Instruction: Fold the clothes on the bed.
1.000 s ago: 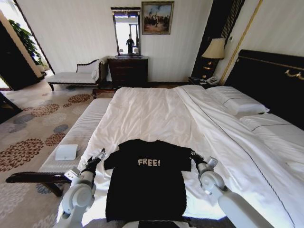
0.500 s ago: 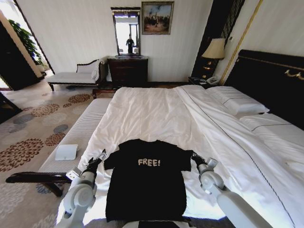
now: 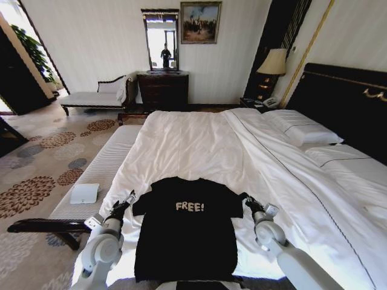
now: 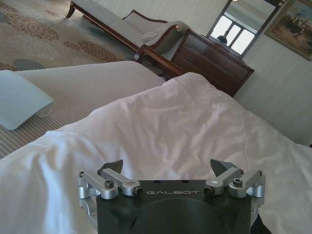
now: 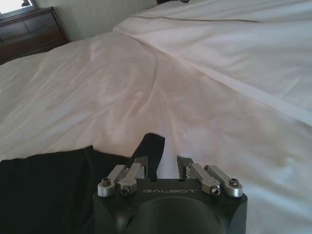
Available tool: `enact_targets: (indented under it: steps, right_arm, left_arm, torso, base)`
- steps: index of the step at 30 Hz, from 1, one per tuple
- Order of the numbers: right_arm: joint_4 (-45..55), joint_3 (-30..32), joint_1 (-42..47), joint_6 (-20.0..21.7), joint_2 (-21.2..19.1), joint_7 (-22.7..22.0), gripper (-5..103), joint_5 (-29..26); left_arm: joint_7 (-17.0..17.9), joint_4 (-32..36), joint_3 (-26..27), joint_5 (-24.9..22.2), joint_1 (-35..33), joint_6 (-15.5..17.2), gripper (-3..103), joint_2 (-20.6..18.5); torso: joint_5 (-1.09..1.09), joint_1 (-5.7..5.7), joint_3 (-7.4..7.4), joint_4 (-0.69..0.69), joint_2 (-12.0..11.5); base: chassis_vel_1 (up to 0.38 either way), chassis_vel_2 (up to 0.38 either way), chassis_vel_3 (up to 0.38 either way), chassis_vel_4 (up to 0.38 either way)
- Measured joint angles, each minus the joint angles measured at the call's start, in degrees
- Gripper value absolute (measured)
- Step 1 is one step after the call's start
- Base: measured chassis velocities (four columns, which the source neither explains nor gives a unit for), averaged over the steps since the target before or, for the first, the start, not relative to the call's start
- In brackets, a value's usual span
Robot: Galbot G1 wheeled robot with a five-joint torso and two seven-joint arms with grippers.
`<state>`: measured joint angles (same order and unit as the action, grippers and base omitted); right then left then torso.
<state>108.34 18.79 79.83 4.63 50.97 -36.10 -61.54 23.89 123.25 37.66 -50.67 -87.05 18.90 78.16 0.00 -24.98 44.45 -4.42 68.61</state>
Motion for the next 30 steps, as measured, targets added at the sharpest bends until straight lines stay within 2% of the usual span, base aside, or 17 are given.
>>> enact_targets:
  steps: [2, 3, 4, 6, 7, 9, 10, 12, 15, 16, 18, 22, 24, 25, 29, 30]
  right_arm:
    - [1.72, 0.36, 1.35, 0.3, -0.1, -0.82, 34, -0.93]
    - [3.93, 0.7, 2.96, 0.68, -0.18, -1.93, 45, -2.14]
    - [5.67, 0.92, 4.14, 1.14, -0.29, -2.86, 45, -3.52]
    - [8.07, 1.05, 5.57, 2.1, -0.51, -4.17, 56, -6.19]
    - [8.07, 1.05, 5.57, 2.1, -0.51, -4.17, 56, -6.19]
    - [9.06, 0.89, 6.05, 2.92, -0.61, -5.0, 67, -8.65]
    - [9.07, 0.69, 5.95, 3.14, -0.6, -5.17, 67, -9.55]
    - [8.65, 0.15, 5.33, 3.53, -0.4, -5.55, 78, -11.01]
    - [7.93, -0.36, 4.96, 3.63, -0.2, -5.62, 89, -11.39]
    - [7.67, -0.57, 4.93, 3.64, -0.11, -5.62, 89, -11.47]
    - [7.21, -0.96, 4.94, 3.66, 0.14, -5.59, 100, -11.53]
    - [5.83, -1.73, 4.58, 3.66, 0.84, -5.34, 93, -11.51]
    - [4.56, -2.14, 3.9, 3.5, 1.4, -5.16, 82, -11.46]
    - [4.56, -2.14, 3.9, 3.5, 1.4, -5.16, 82, -11.46]
    - [3.2, -2.4, 3.03, 2.99, 2.18, -5.0, 60, -11.48]
    - [3.2, -2.4, 3.03, 2.99, 2.18, -5.0, 60, -11.48]
  left_arm:
    - [0.0, -0.09, 0.0, 0.01, 0.01, -0.02, 100, 0.07]
    - [0.0, -0.2, 0.0, 0.03, 0.04, -0.04, 100, 0.16]
    - [0.0, -0.26, -0.02, 0.04, 0.09, -0.04, 100, 0.21]
    - [0.0, -0.35, -0.11, 0.05, 0.26, -0.04, 100, 0.26]
    - [0.0, -0.35, -0.11, 0.05, 0.26, -0.04, 100, 0.26]
    - [0.0, -0.51, -0.3, 0.08, 0.5, -0.04, 100, 0.37]
    - [0.0, -0.54, -0.38, 0.1, 0.58, -0.04, 100, 0.44]
    - [0.01, -0.57, -0.5, 0.14, 0.62, -0.05, 100, 0.56]
    - [0.02, -0.61, -0.45, 0.18, 0.59, -0.04, 100, 0.58]
    - [0.02, -0.64, -0.37, 0.19, 0.55, -0.04, 100, 0.57]
    - [0.02, -0.69, -0.19, 0.19, 0.46, -0.09, 100, 0.53]
    - [0.03, -0.71, -0.12, 0.19, 0.41, -0.16, 100, 0.51]
    - [0.04, -0.73, -0.12, 0.2, 0.44, -0.18, 100, 0.4]
    - [0.04, -0.73, -0.12, 0.2, 0.44, -0.18, 100, 0.4]
    - [0.06, -1.07, -0.13, 0.18, 0.61, -0.26, 100, 0.18]
    - [0.06, -1.07, -0.13, 0.18, 0.61, -0.26, 100, 0.18]
  torso:
    - [-0.01, 0.0, 0.0, 0.0, 0.0]
    - [-0.01, 0.0, 0.0, 0.0, 0.0]
    - [-0.01, 0.0, 0.0, 0.0, 0.0]
    - [-0.01, 0.0, 0.0, 0.0, 0.0]
    - [-0.01, 0.0, 0.0, 0.0, 0.0]
    - [-0.01, 0.0, 0.0, 0.0, 0.0]
    - [-0.01, 0.0, 0.0, 0.0, 0.0]
    - [0.0, 0.0, 0.0, 0.01, 0.0]
    - [0.01, 0.0, 0.0, 0.01, 0.0]
    - [0.0, 0.0, 0.0, 0.01, 0.0]
    - [0.0, 0.0, 0.0, 0.01, 0.0]
    - [0.0, 0.0, 0.0, 0.01, 0.0]
    - [0.0, 0.0, 0.0, 0.01, 0.0]
    - [0.0, 0.0, 0.0, 0.01, 0.0]
    - [0.0, 0.0, 0.0, 0.01, 0.0]
    - [0.0, 0.0, 0.0, 0.01, 0.0]
  base:
    - [0.0, 0.0, 0.0, 0.0]
    - [0.0, 0.0, 0.0, 0.0]
    - [0.0, 0.0, 0.0, 0.0]
    - [0.0, 0.0, 0.0, 0.0]
    - [0.0, 0.0, 0.0, 0.0]
    - [0.0, 0.0, 0.0, 0.0]
    - [0.0, 0.0, 0.0, 0.0]
    - [0.0, 0.0, 0.0, 0.0]
    - [0.0, 0.0, 0.0, 0.0]
    - [0.0, 0.0, 0.0, 0.0]
    - [0.0, 0.0, 0.0, 0.0]
    - [0.0, 0.0, 0.0, 0.0]
    - [0.0, 0.0, 0.0, 0.0]
    - [0.0, 0.0, 0.0, 0.0]
    - [0.0, 0.0, 0.0, 0.0]
    - [0.0, 0.0, 0.0, 0.0]
